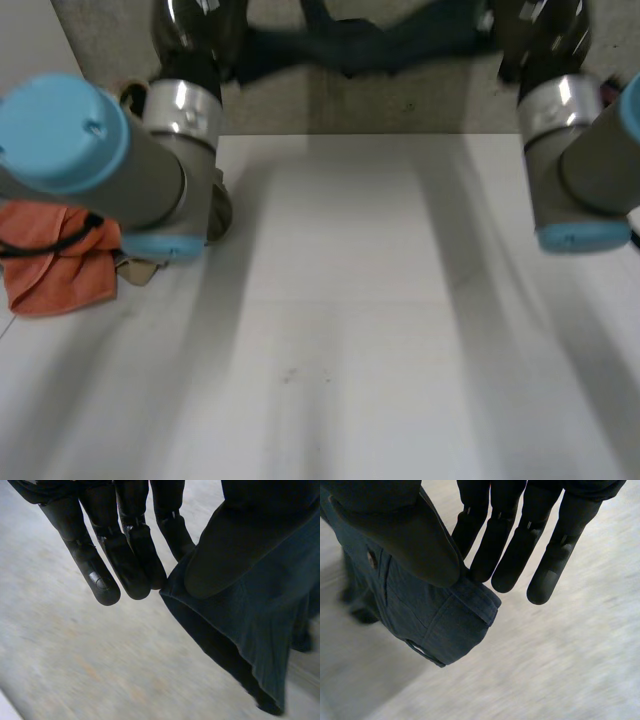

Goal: Fold the laundry.

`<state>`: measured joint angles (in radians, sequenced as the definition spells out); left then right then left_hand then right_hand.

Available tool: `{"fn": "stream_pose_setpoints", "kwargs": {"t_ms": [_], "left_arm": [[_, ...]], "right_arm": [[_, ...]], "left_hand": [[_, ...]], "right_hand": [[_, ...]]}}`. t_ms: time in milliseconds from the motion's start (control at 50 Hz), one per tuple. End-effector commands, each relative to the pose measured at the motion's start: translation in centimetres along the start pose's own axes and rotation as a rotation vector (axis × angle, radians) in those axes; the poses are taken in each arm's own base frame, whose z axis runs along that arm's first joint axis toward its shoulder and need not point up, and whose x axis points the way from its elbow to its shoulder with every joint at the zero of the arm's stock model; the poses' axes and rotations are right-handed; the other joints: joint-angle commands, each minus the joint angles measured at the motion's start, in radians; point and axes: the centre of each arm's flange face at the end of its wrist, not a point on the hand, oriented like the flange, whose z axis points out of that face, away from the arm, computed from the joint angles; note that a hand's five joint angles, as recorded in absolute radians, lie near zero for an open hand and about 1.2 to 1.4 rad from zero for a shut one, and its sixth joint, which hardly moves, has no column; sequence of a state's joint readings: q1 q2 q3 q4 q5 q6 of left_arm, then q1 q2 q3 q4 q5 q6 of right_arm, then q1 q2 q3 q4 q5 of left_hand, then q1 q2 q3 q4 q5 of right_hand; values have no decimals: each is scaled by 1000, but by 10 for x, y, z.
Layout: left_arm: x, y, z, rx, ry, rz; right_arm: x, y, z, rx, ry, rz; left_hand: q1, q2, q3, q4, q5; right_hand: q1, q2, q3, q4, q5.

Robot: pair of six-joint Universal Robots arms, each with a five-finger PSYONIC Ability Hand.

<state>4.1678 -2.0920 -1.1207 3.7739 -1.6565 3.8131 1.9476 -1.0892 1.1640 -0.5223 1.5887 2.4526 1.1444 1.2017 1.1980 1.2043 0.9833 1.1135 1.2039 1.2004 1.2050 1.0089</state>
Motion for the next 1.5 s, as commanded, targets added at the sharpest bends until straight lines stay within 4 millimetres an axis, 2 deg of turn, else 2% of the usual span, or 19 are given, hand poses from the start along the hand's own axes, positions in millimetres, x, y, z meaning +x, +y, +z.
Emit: {"fn": "stream_pose_setpoints", "kwargs": {"t_ms": [20, 100, 120, 220, 420, 440, 520, 600, 660, 760, 800, 820, 840, 880, 900, 1040, 1120, 1300, 1500], "left_arm": [[44, 52, -52, -189, 172, 16], [70, 70, -95, -329, 317, 24], [75, 76, -114, -395, 378, 31], [76, 83, -167, -589, 536, 53], [32, 22, -213, -638, 626, 68], [27, 11, -224, -655, 659, 77], [20, -3, -256, -777, 793, 119], [12, -18, -297, -932, 1000, 166], [13, -31, -315, -942, 1094, 191], [17, -34, -304, -878, 1044, 170], [18, -33, -287, -836, 985, 156], [18, -32, -281, -822, 962, 149], [19, -31, -267, -790, 910, 137], [18, -28, -250, -758, 846, 120], [15, -24, -231, -727, 776, 102], [12, 6, -166, -572, 572, 28], [35, 42, -151, -539, 632, -23], [57, 111, -125, -600, 661, -204], [76, 137, -113, -559, 699, -245]], "right_arm": [[-68, 70, -51, -268, -266, -14], [-91, 95, -80, -379, -378, -54], [-93, 97, -85, -395, -395, -63], [-92, 105, -115, -505, -496, -109], [-58, 69, -167, -668, -703, -181], [-56, 68, -172, -679, -721, -190], [-45, 62, -200, -742, -836, -255], [-28, 61, -239, -836, -1010, -362], [-23, 62, -249, -863, -1051, -388], [-18, 59, -249, -846, -1009, -385], [-18, 59, -246, -831, -991, -378], [-19, 59, -244, -815, -978, -368], [-19, 59, -242, -808, -967, -359], [-18, 59, -239, -795, -946, -341], [-18, 59, -238, -792, -941, -334], [-21, 57, -237, -776, -933, -273], [-23, 58, -234, -762, -913, -253], [-25, 61, -226, -735, -838, -206], [-26, 62, -229, -737, -836, -202]], "left_hand": [[252, 195, 198, 192, 238], [252, 195, 198, 192, 238], [252, 195, 198, 192, 238], [252, 195, 198, 192, 238], [252, 195, 198, 192, 238], [252, 195, 198, 192, 238], [252, 195, 198, 192, 238], [252, 195, 198, 192, 238], [252, 195, 198, 192, 238], [252, 195, 198, 192, 238], [-440, -497, -494, -500, -454], [-673, -730, -727, -733, -687], [-789, -846, -842, -849, -802], [-840, -897, -893, -900, -853], [-866, -923, -920, -926, -879], [-717, -775, -771, -777, -731], [-675, -733, -729, -735, -689], [-535, -593, -589, -595, -549], [-496, -554, -550, -556, -510]], "right_hand": [[283, 192, 196, 191, 213], [283, 192, 196, 191, 213], [283, 192, 196, 191, 213], [283, 192, 196, 191, 213], [283, 192, 196, 191, 213], [283, 192, 196, 191, 213], [283, 192, 196, 191, 213], [283, 192, 196, 191, 213], [283, 192, 196, 191, 213], [283, 192, 196, 191, 213], [283, 192, 196, 191, 213], [283, 192, 196, 191, 213], [283, 192, 196, 191, 213], [283, 192, 196, 191, 213], [283, 192, 196, 191, 213], [283, 192, 196, 191, 213], [283, 192, 196, 191, 213], [283, 192, 196, 191, 213], [283, 192, 196, 191, 213]]}}
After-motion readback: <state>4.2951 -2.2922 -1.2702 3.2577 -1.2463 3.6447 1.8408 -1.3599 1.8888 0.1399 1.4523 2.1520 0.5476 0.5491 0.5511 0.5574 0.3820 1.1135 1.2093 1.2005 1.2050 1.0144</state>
